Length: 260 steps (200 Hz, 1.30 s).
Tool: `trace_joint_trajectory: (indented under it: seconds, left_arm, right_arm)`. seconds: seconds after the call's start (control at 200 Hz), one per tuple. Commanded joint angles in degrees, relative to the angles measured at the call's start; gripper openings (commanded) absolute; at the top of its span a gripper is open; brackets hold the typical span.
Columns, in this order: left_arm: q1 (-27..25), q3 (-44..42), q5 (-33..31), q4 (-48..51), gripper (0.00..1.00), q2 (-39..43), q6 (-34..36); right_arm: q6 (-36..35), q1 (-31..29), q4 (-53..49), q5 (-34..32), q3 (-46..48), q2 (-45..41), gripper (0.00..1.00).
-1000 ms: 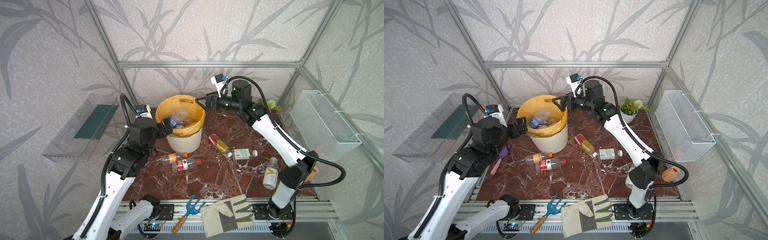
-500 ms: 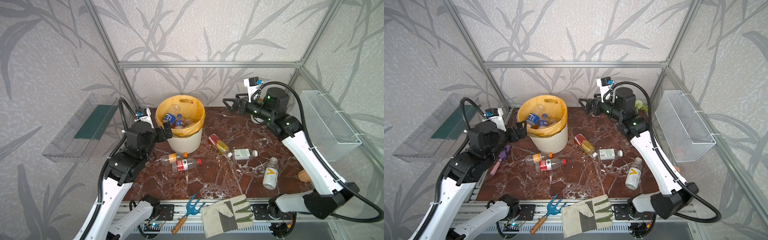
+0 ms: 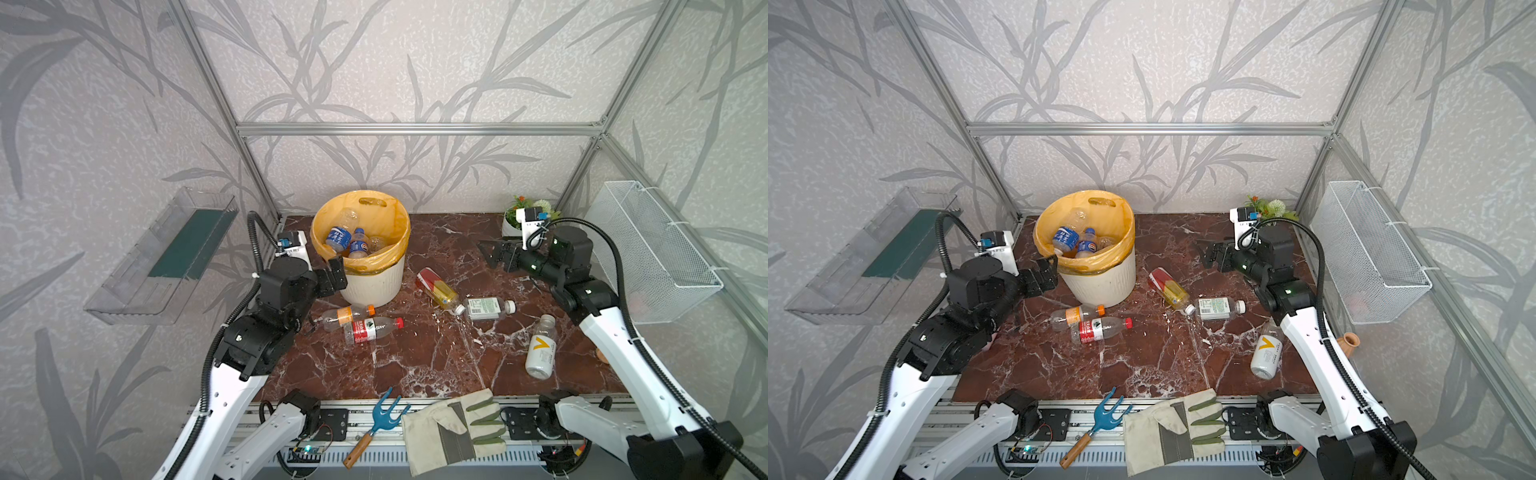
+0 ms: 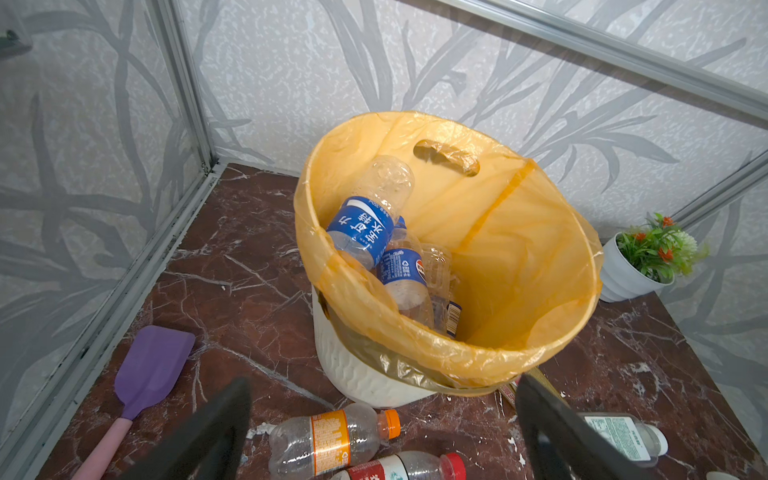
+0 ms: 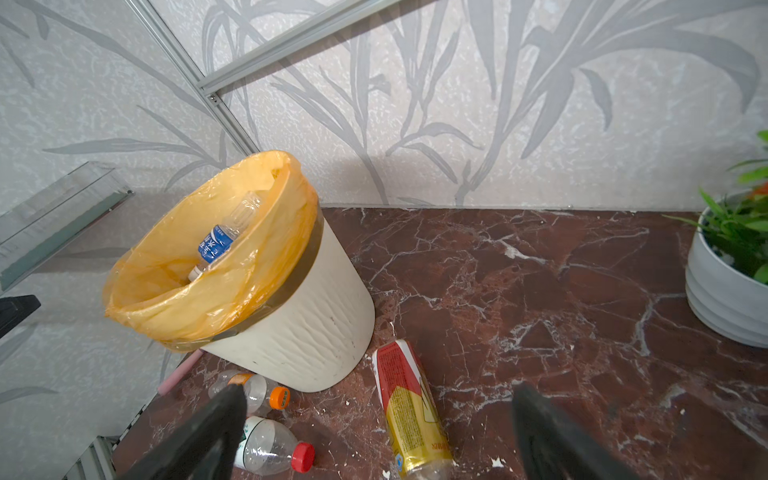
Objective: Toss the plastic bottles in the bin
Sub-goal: 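Open the right gripper to drop the blue-labelled bottle into the bin, then grasp the V-labelled bottle with the right gripper while the left gripper lowers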
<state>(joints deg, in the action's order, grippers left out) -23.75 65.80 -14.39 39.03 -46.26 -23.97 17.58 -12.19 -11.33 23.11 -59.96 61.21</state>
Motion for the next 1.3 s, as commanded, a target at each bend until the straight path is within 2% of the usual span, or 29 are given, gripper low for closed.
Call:
trace_joint_trajectory:
  seconds: [0.0,0.18,0.4,0.63,0.805,0.935,1.185,1.294]
  left_arm:
    - [-2.9,-1.9,-1.0,0.9,0.97,0.3,-0.3]
    - [-13.6,-4.3,-11.4,2.2,0.97,-1.2,-2.7]
    - [-19.4,-8.4,-14.2,1.4,0.98,-4.5,-3.7]
    - [-27.0,-6.5,-15.8,0.0,0.97,-13.4,-1.9]
    - [-29.8,-4.0,-14.0,0.8,0.97,-19.3,0.8]
    - [-30.2,-5.2,-12.2,-1.4,0.97,-19.8,2.3]
    - [-30.2,-5.5,-10.0,-4.4,0.98,-20.3,7.7]
    - [-30.3,-4.1,-8.8,-5.0,0.97,-21.2,9.7]
  right_arm:
    - [1.8,1.6,3.9,1.6,2.3,-2.7,0.99]
    - [2.9,4.6,1.6,0.1,6.4,-5.2,0.99]
    - [4.8,8.4,-6.0,-5.7,10.0,-8.1,0.99]
    - [12.4,14.8,-11.8,-10.6,14.2,-11.6,0.99]
    - [20.3,18.2,-26.6,-21.9,15.7,-14.2,0.99]
    - [20.6,18.4,-34.5,-30.7,16.6,-17.2,0.99]
    - [24.4,19.0,-39.5,-31.7,21.3,-15.5,1.0]
    - [25.3,19.0,-40.9,-32.2,23.5,-14.9,0.97]
